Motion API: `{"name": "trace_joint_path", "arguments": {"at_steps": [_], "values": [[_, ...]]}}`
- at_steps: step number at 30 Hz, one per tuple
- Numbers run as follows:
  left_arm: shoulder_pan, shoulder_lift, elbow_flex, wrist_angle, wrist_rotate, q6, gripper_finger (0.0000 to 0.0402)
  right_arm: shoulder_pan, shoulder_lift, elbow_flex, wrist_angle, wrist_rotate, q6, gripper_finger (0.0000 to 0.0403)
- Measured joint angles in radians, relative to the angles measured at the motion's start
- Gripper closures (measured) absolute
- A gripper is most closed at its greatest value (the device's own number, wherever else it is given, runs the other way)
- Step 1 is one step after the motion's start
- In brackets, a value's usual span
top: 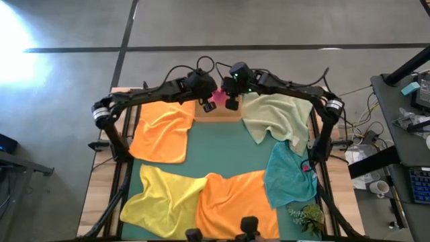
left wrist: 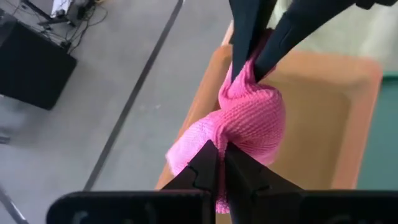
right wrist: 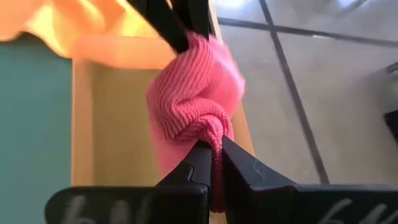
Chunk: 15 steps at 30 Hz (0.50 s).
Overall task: Fold microfiber towels
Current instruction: Put the pink towel into the orange bin
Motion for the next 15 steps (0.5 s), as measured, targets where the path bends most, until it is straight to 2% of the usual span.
{"name": "trace_joint_path", "arguments": {"at_steps": [7, 10, 15], "values": [[0.034, 0.069, 0.0, 0.077, -0.016, 0.105, 0.04, -0.046, 0.072, 0.015, 0.07, 0.031, -0.015, 0.0394], [0.053, 0.093, 0.001, 0.103, -0.02, 0.164, 0.04, -0.068, 0.086, 0.015, 0.103, 0.071, -0.074, 0.0394], [0.069, 0.102, -0.001, 0.093, -0.013, 0.213, 0.04, -0.094, 0.1, 0.015, 0.114, 0.064, -0.17, 0.0394]]}}
